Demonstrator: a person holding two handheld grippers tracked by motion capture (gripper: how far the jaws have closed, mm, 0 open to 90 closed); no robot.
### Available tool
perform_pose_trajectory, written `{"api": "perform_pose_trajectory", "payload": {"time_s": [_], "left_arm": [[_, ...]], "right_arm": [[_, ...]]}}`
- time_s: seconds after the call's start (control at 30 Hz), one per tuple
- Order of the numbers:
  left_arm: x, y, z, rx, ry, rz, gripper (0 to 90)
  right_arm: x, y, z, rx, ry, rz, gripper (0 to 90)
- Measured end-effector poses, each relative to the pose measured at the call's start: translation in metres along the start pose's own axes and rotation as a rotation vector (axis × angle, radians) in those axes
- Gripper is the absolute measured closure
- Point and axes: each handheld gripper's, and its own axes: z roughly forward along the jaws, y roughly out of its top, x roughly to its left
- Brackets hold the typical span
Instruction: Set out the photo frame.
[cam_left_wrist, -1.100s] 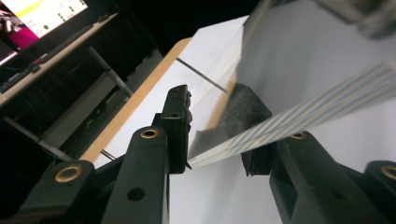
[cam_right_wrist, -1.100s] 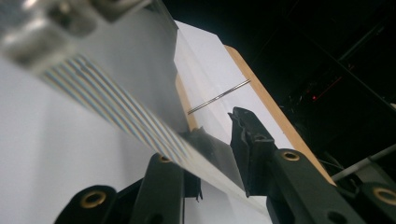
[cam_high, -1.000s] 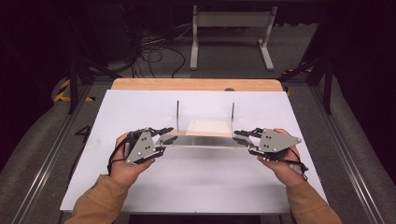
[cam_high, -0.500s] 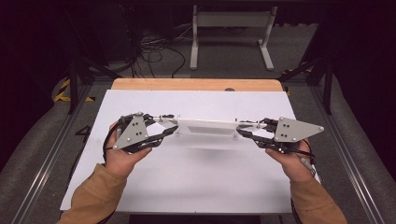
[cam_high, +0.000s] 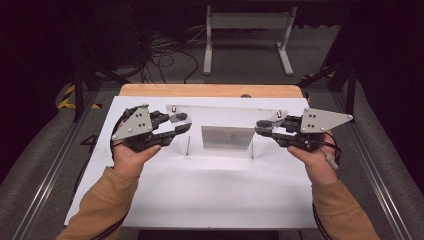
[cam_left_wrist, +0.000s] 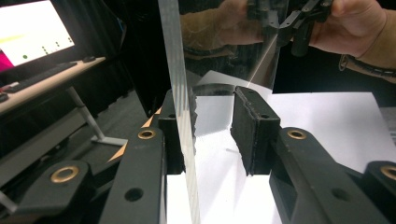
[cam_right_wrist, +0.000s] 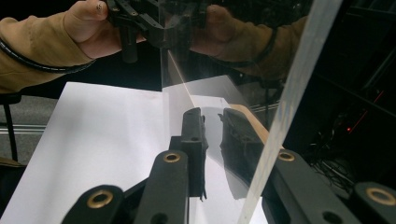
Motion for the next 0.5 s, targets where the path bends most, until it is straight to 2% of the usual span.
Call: {"api": "perform_pose_trajectory", "payload": {"time_s": [0.17, 0.3, 0.5], "left_arm": [[0.008, -0.001, 0.003, -0.005, -0.005, -0.025, 66.1], [0.012, -0.003, 0.006, -0.025, -0.006, -0.046, 65.7], [0.017, -0.009, 0.012, -0.078, 0.007, -0.078, 65.1]], "right_arm": [[-0.009, 0.003, 0.004, 0.017, 0.007, 0.029, 76.0], [-0.014, 0.001, 0.005, 0.008, 0.013, 0.046, 75.2], [-0.02, -0.003, 0.009, -0.016, -0.026, 0.076, 71.4]]}}
